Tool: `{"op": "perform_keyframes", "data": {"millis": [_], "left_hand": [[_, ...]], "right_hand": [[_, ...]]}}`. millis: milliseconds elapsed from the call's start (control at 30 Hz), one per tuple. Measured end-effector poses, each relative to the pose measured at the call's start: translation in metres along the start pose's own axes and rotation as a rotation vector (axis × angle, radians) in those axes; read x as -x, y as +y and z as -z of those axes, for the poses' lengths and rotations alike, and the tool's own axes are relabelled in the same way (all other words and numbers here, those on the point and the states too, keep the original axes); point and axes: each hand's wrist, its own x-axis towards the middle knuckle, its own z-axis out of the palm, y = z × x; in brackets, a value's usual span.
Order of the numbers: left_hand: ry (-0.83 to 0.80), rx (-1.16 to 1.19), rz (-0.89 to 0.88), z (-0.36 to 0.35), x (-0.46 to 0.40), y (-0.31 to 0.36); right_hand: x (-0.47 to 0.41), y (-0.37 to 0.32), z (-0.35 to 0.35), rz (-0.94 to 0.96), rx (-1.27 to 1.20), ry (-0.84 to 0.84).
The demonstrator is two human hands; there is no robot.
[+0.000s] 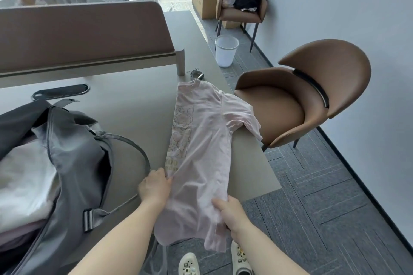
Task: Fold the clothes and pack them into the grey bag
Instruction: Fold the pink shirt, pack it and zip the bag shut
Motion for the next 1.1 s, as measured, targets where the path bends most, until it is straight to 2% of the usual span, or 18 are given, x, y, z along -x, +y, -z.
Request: {"op": "perform_keyframes", "data": {"millis": [100,167,267,333,400,500,567,667,800,867,1000,1100], "left_hand": [[-0.018,0.014,0.039,-0.001,-0.006,0.001],[-0.036,0.119,0.074,0.001,-0.009,0.001],[0.011,0.700,0.154,0.011,-0.008,0.002],[0.112,0.957,0.242,0.018,-0.004,-0.002],[0.106,0.882,0.317,0.016,-0.003,-0.010],[0.022,0.635,0.397,0.006,-0.005,-0.020],[-0.024,0.592,0.380,0.007,-0.007,-0.017],[-0.113,0.489,0.276,0.007,-0.008,-0.014],[-0.140,0.631,0.261,0.006,-0.008,-0.016],[-0.140,0.708,0.282,0.005,-0.007,-0.019],[-0.066,0.668,0.261,0.007,-0.005,-0.021],[-0.123,0.505,0.258,0.004,0.005,-0.018]], "right_hand": [[-0.002,0.004,0.003,0.022,0.003,0.016],[-0.002,0.004,0.006,0.036,0.002,0.039],[0.000,-0.003,0.006,0.109,-0.076,0.079],[0.002,-0.011,0.004,0.152,-0.225,0.026],[-0.002,-0.015,0.001,0.145,-0.274,-0.046],[-0.011,-0.005,-0.001,0.093,0.086,0.032],[-0.013,0.000,-0.007,0.110,0.278,0.092],[-0.014,0.000,-0.021,0.091,0.230,0.060],[-0.022,0.002,-0.029,0.048,0.281,-0.081],[-0.018,0.000,-0.028,0.042,0.305,-0.092],[-0.007,0.000,-0.019,0.116,0.151,0.121],[-0.003,0.008,-0.004,0.127,0.147,0.250]]}}
